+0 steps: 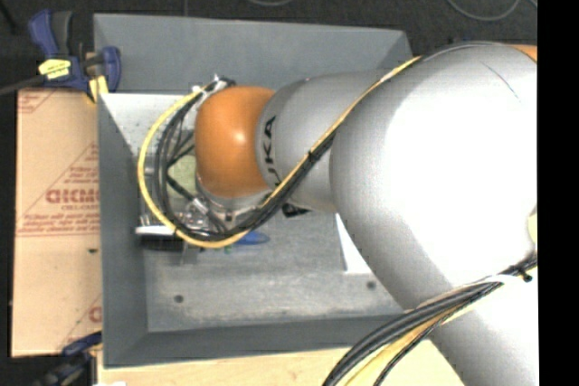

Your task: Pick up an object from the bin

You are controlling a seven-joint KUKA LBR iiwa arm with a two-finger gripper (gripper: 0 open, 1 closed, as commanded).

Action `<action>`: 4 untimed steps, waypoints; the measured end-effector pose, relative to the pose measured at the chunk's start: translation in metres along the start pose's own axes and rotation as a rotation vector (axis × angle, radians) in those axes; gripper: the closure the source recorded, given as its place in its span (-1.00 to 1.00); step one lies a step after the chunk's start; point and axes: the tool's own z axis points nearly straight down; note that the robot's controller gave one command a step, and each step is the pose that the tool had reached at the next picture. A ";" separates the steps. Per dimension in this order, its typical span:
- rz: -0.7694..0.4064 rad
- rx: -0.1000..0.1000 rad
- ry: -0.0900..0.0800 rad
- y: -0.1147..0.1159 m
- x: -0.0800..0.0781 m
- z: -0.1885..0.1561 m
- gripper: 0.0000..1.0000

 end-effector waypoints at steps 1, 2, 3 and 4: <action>0.000 0.001 0.002 -0.001 0.001 -0.004 1.00; 0.001 0.000 0.001 -0.001 0.001 -0.019 1.00; 0.001 -0.002 -0.003 0.000 0.000 -0.026 1.00; 0.001 -0.003 -0.003 0.000 0.000 -0.033 1.00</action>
Offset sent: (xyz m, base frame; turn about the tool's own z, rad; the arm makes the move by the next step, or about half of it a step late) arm 0.0001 0.0000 0.0284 0.0000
